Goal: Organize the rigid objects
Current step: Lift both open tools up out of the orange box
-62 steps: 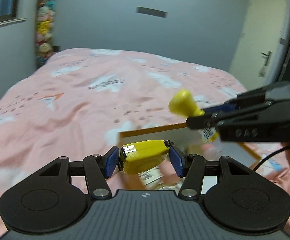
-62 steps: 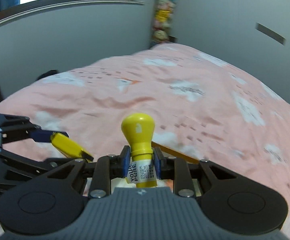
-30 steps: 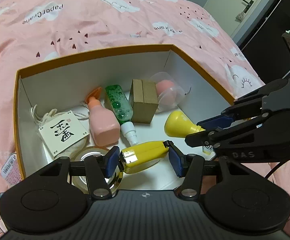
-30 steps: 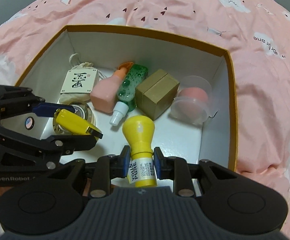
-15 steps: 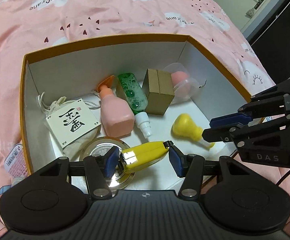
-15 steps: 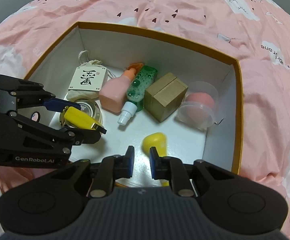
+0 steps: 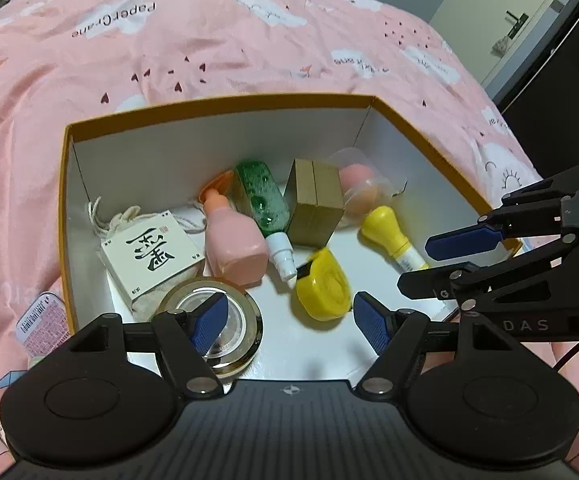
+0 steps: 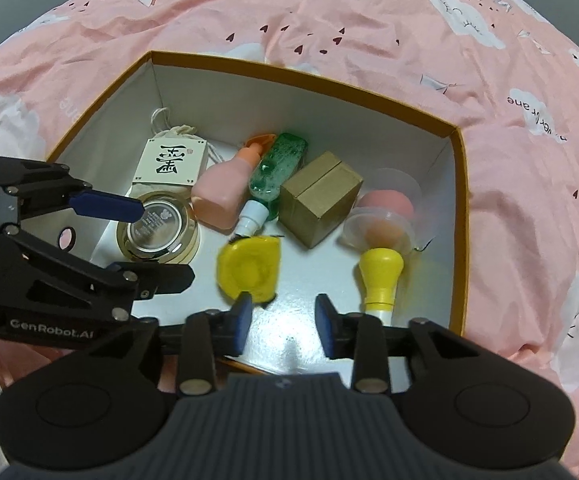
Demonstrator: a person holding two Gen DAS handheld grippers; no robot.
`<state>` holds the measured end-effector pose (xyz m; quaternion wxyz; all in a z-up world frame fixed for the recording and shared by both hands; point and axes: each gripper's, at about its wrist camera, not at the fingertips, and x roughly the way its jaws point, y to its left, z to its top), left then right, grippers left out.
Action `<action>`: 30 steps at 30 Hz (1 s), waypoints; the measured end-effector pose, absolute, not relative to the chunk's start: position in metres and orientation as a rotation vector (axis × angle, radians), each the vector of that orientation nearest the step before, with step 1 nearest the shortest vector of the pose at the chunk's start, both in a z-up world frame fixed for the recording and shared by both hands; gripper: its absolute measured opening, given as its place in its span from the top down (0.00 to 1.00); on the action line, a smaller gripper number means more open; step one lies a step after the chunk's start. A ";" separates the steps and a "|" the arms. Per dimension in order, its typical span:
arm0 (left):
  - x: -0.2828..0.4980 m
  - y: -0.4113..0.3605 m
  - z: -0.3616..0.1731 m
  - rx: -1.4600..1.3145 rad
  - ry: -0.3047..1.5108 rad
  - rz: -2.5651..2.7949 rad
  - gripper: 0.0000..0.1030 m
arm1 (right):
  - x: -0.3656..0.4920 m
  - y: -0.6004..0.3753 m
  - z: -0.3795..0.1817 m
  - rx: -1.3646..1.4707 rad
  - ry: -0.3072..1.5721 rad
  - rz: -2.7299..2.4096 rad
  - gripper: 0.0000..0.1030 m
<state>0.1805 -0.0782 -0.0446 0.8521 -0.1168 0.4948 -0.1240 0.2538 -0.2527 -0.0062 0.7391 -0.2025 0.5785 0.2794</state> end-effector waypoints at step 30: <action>0.126 -0.069 0.030 -0.188 0.596 -0.140 0.22 | 0.233 -0.253 0.044 -0.379 0.998 0.494 0.11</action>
